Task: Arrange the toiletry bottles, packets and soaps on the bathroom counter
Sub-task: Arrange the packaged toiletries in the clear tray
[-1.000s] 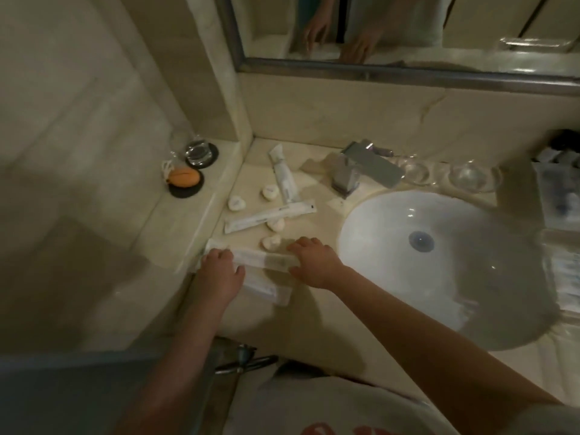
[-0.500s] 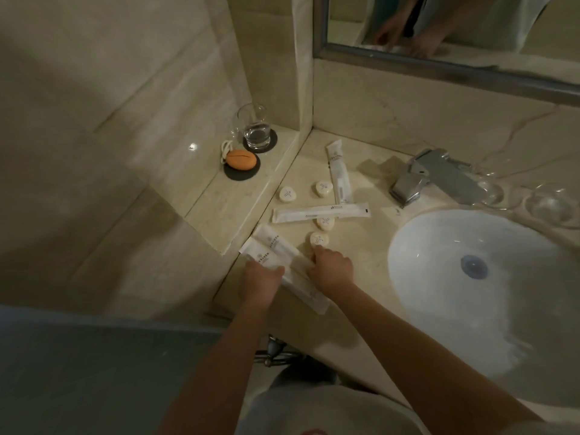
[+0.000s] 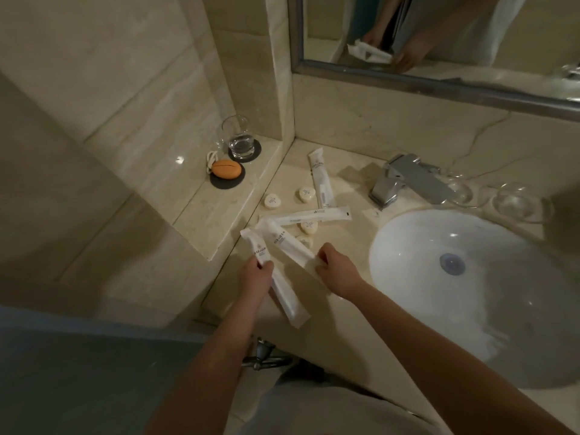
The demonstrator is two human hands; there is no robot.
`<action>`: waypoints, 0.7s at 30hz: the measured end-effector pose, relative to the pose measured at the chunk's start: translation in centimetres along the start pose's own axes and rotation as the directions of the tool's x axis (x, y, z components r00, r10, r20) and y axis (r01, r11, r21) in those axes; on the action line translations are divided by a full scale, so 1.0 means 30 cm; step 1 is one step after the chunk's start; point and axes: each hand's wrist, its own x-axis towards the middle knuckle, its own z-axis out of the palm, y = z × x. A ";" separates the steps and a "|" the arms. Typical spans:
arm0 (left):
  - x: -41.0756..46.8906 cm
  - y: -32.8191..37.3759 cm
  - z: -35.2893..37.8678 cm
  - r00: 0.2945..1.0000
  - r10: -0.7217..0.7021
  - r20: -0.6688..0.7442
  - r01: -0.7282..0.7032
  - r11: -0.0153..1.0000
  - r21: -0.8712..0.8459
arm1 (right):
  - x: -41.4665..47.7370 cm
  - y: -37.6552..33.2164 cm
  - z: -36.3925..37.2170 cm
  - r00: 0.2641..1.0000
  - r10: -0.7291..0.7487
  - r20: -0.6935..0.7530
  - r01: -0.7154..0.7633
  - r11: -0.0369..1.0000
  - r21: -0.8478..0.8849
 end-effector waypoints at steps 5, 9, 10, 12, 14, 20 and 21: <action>-0.082 0.073 0.086 0.991 0.131 -0.024 -0.132 0.989 -0.069 | -0.119 0.108 -0.126 0.990 0.040 -0.136 -0.006 0.971 0.240; -0.190 0.148 0.221 0.974 0.225 0.003 -0.225 0.972 -0.067 | -0.225 0.243 -0.238 0.959 0.120 -0.257 -0.020 0.932 0.361; -0.221 0.166 0.262 0.969 0.248 0.023 -0.246 0.967 -0.069 | -0.253 0.279 -0.269 0.949 0.137 -0.283 -0.017 0.920 0.391; -0.289 0.209 0.350 0.955 0.287 0.074 -0.281 0.956 -0.087 | -0.316 0.348 -0.332 0.928 0.166 -0.334 0.002 0.894 0.448; -0.353 0.251 0.437 0.937 0.328 0.118 -0.316 0.943 -0.106 | -0.381 0.421 -0.391 0.902 0.199 -0.383 0.028 0.858 0.512; -0.534 0.345 0.699 0.867 0.423 0.263 -0.413 0.906 -0.096 | -0.589 0.657 -0.538 0.796 0.269 -0.542 0.092 0.831 0.549; -0.564 0.356 0.741 0.852 0.437 0.287 -0.435 0.897 -0.076 | -0.622 0.703 -0.558 0.770 0.283 -0.572 0.087 0.841 0.533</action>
